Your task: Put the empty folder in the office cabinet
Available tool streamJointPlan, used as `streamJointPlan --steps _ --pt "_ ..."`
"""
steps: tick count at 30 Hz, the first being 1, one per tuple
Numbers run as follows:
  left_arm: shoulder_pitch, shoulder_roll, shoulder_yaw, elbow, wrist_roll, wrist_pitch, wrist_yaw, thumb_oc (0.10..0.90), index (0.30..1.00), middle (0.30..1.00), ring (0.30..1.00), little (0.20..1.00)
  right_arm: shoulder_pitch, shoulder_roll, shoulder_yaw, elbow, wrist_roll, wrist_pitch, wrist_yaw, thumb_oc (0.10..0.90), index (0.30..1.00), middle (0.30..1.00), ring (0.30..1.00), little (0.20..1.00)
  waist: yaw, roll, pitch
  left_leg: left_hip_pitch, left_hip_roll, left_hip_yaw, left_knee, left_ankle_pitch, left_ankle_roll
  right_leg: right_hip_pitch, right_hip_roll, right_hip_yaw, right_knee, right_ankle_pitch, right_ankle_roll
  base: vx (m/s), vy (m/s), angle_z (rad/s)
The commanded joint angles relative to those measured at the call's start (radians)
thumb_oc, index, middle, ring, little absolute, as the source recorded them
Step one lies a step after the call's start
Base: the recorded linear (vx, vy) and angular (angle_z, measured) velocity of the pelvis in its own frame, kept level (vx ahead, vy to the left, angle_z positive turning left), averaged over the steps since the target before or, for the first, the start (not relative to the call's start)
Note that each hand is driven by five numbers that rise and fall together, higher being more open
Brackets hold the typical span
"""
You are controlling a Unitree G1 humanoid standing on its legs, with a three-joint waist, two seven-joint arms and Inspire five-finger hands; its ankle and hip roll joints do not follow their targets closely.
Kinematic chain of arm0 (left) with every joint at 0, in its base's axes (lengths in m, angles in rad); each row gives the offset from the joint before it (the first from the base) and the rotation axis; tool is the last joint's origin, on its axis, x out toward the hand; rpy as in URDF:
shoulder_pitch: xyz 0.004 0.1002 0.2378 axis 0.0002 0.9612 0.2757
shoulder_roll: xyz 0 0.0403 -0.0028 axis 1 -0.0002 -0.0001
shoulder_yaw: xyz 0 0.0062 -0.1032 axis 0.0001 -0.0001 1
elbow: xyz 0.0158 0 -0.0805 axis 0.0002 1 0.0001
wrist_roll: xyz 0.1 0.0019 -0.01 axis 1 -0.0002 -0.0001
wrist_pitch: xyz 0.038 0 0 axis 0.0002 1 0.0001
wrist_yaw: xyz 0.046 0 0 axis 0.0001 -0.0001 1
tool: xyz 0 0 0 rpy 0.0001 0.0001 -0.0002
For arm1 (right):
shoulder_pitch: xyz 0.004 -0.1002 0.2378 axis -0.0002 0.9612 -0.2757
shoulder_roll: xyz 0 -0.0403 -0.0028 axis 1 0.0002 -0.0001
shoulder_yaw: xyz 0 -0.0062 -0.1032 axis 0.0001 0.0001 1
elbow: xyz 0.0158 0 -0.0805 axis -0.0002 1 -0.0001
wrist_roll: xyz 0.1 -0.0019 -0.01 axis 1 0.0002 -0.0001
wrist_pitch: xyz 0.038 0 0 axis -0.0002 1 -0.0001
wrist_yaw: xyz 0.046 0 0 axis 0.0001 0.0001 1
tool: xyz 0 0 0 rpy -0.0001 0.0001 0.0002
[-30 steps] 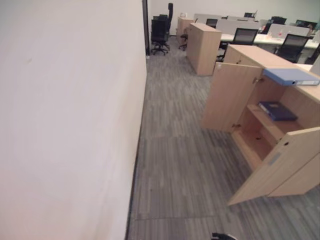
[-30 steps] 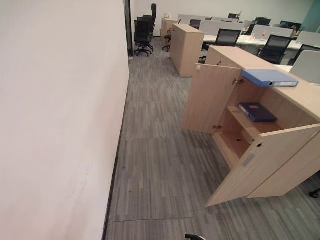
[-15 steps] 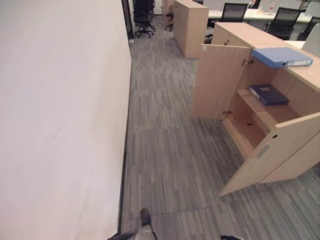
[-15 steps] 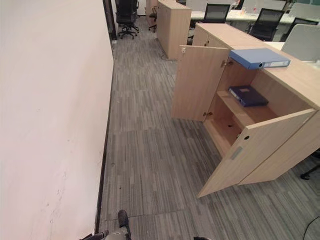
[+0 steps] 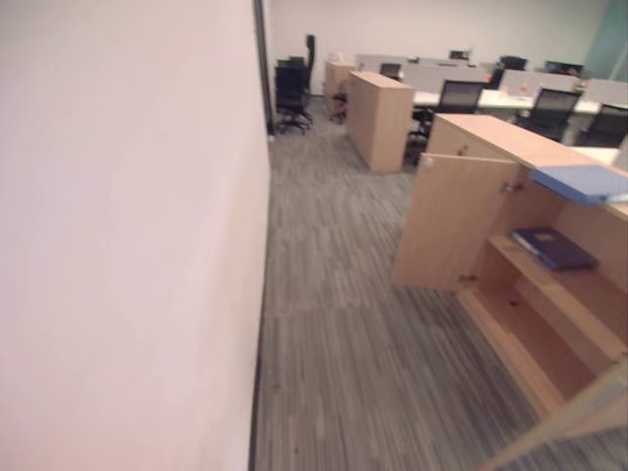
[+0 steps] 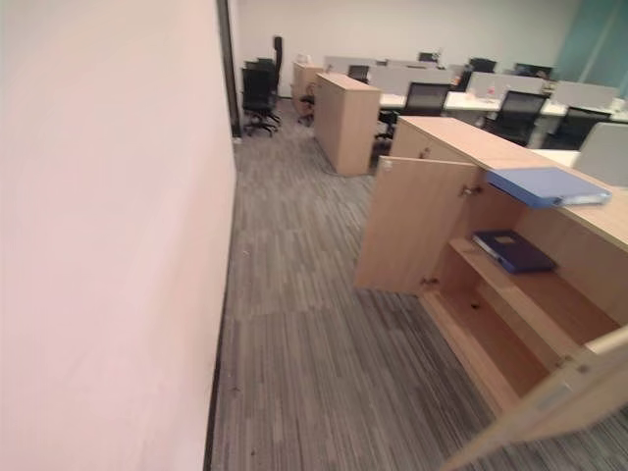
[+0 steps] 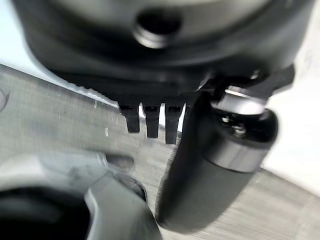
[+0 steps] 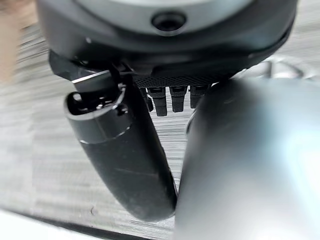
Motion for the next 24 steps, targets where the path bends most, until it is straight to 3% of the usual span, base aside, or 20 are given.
streamJointPlan --steps 1,2,4,5,9,10,12,21,22,23,24 --pt "0.011 0.062 -0.011 0.005 0.079 -0.056 0.068 0.8 0.9 0.9 0.9 0.9 -0.05 0.073 0.03 -0.04 0.026 -0.009 0.078 0.8 0.9 0.9 0.9 0.9 -0.018 0.002 0.083 -0.065 0.005 0.032 -0.033 -0.006 -0.063 0.019 0.023 -0.137 -0.182 0.102 0.045 0.17 0.021 0.12" --pt "0.015 0.062 -0.011 0.006 0.074 -0.059 0.071 0.8 0.9 0.9 0.9 0.9 -0.058 0.076 0.043 -0.057 0.024 -0.012 0.082 0.8 0.9 0.9 0.9 0.9 -0.022 0.008 0.097 -0.061 0.016 0.03 -0.033 0.0 -0.071 -0.018 0.055 -0.168 -0.236 0.092 0.045 0.13 -0.064 -0.51" --pt "0.021 0.06 -0.008 0.01 0.073 -0.06 0.076 0.8 0.9 0.9 0.9 0.9 -0.071 0.089 0.066 -0.091 0.04 -0.016 0.076 0.8 0.9 0.9 0.9 0.9 -0.018 0.01 0.118 -0.052 0.04 0.031 -0.033 0.008 -0.097 -0.072 0.156 -0.227 -0.468 0.105 0.045 0.12 -0.226 -0.67" --pt "0.031 0.056 -0.004 0.011 0.086 -0.062 0.08 0.8 0.9 0.9 0.9 0.9 -0.075 0.096 0.08 -0.114 0.064 -0.017 0.07 0.8 0.9 0.9 0.9 0.9 -0.01 -0.009 0.127 -0.042 0.057 0.042 -0.033 0.012 -0.131 -0.083 0.25 -0.269 -0.751 0.15 0.045 0.17 -0.34 -0.32" --pt "0.037 0.062 0.022 0.011 0.109 -0.067 0.087 0.8 0.9 0.9 0.9 0.9 -0.078 0.09 0.077 -0.146 0.09 -0.017 0.065 0.8 0.9 0.9 0.9 0.9 0.003 -0.043 0.128 -0.025 0.075 0.056 -0.033 0.0 -0.168 -0.113 0.273 -0.295 -0.945 0.211 0.045 0.17 -0.183 -0.08" --pt "0.037 0.062 0.031 0.009 0.111 -0.071 0.088 0.8 0.9 0.9 0.9 0.9 -0.079 0.089 0.08 -0.155 0.091 -0.017 0.067 0.8 0.9 0.9 0.9 0.9 0.012 -0.048 0.123 -0.028 0.078 0.057 -0.033 -0.007 -0.173 -0.097 0.275 -0.312 -0.982 0.196 0.045 0.29 -0.14 0.38" --pt "0.044 0.061 0.049 0.013 0.123 -0.072 0.094 0.8 0.9 0.9 0.9 0.9 -0.08 0.089 0.082 -0.153 0.086 -0.014 0.065 0.8 0.9 0.9 0.9 0.9 0.021 -0.053 0.102 -0.021 0.089 0.058 -0.033 -0.024 -0.182 -0.065 0.284 -0.361 -0.996 0.179 0.045 0.36 -0.095 0.4" --pt "-0.023 0.05 -0.01 -0.023 0.105 -0.081 0.116 0.8 0.9 0.9 0.9 0.9 -0.059 0.041 0.054 -0.127 0.083 -0.015 0.06 0.8 0.9 0.9 0.9 0.9 -0.053 -0.017 0.081 0.039 0.207 0.042 -0.033 -0.039 -0.22 -0.101 0.316 -0.338 -0.823 0.032 0.005 0.37 -0.123 0.27" --pt "-0.044 0.057 -0.026 -0.039 0.094 -0.086 0.127 0.8 0.9 0.9 0.9 0.9 -0.054 0.035 0.047 -0.104 0.078 -0.016 0.055 0.8 0.9 0.9 0.9 0.9 -0.068 -0.015 0.08 0.061 0.25 0.063 -0.027 -0.002 -0.247 -0.11 0.338 -0.333 -0.783 -0.007 -0.012 0.29 -0.189 0.0" --pt "-0.045 0.057 -0.027 -0.04 0.094 -0.085 0.127 0.8 0.9 0.9 0.9 0.9 -0.054 0.035 0.046 -0.103 0.078 -0.016 0.055 0.8 0.9 0.9 0.9 0.9 -0.067 -0.015 0.08 0.061 0.252 0.063 -0.028 0.001 -0.25 -0.11 0.34 -0.335 -0.783 -0.011 -0.016 0.36 -0.35 -0.15" --pt "-0.053 0.064 -0.035 -0.058 0.092 -0.088 0.129 0.8 0.9 0.9 0.9 0.9 -0.045 0.034 0.045 -0.084 0.078 -0.017 0.052 0.8 0.9 0.9 0.9 0.9 -0.068 -0.024 0.077 0.045 0.317 0.097 0.083 0.046 -0.286 -0.089 0.374 -0.345 -0.783 -0.054 -0.041 0.16 -0.236 -0.16"
